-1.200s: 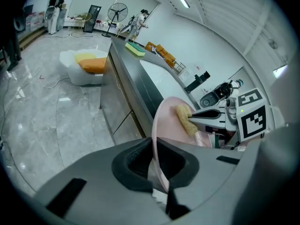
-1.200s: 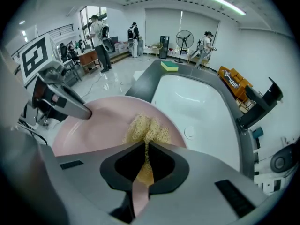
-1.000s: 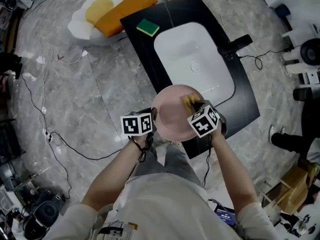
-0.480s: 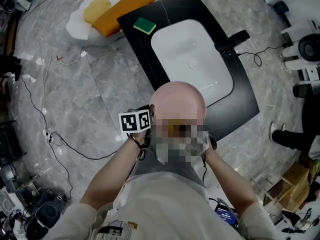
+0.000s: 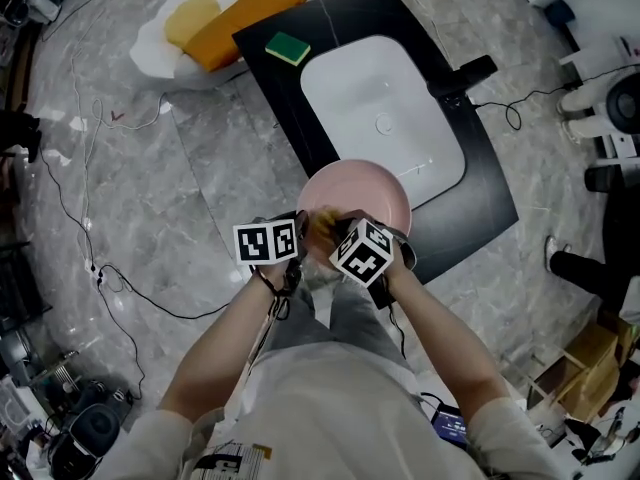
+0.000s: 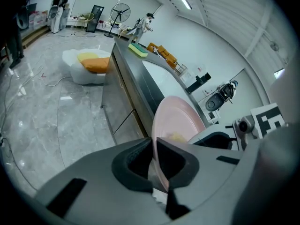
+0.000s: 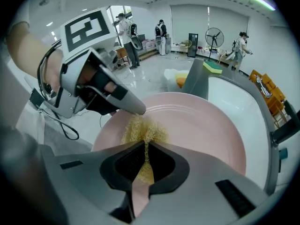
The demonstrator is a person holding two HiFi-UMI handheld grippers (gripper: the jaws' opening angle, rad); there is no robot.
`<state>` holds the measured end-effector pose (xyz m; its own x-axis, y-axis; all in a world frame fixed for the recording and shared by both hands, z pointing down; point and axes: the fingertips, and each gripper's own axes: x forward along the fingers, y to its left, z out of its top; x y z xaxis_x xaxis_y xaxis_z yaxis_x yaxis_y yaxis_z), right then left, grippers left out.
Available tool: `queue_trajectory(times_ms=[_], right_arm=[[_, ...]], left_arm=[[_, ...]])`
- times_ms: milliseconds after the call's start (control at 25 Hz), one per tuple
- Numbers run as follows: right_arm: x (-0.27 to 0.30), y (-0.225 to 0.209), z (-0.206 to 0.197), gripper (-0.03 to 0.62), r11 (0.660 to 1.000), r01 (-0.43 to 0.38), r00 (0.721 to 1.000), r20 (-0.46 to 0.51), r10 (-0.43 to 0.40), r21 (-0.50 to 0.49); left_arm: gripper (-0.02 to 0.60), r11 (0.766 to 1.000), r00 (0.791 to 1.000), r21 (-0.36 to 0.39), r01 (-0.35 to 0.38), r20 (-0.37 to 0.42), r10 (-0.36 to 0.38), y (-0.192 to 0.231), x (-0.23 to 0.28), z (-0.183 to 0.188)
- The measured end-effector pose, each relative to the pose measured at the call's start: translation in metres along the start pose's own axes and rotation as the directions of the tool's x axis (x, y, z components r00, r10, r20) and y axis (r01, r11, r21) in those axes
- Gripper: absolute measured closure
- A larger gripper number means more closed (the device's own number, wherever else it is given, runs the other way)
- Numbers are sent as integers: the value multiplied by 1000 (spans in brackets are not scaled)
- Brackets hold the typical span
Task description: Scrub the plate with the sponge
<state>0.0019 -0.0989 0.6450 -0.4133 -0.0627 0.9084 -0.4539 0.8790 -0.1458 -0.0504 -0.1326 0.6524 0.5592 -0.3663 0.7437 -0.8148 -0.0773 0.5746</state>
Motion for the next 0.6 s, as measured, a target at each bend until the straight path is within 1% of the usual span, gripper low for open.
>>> queue_trajectory(times_ms=[80,160,320,480,600], right_arm=[[-2,-16,3,546,999,38,999,-3,-38,24],[-3,-33,9,546,995,95,995,-1,-96,42],[-6,-63,12,546,977,199,980,11,-201,78],[-18,-88,-6,546,940,307,952,-39,-304,149],[-26,-94,-25,547,926,342,939,-84,-333,157]], left_arm=[[554,1000,1000,0,5,0,-5,-2,0,-2],[554,1000,1000,-6,7,0,-7,-1,-1,-3],[554,1000,1000,-15,9,10,-9,1,-1,-3],[554,1000,1000,-12,13,13,-13,0,0,0],[554,1000,1000,-1,9,12,-9,2,0,1]])
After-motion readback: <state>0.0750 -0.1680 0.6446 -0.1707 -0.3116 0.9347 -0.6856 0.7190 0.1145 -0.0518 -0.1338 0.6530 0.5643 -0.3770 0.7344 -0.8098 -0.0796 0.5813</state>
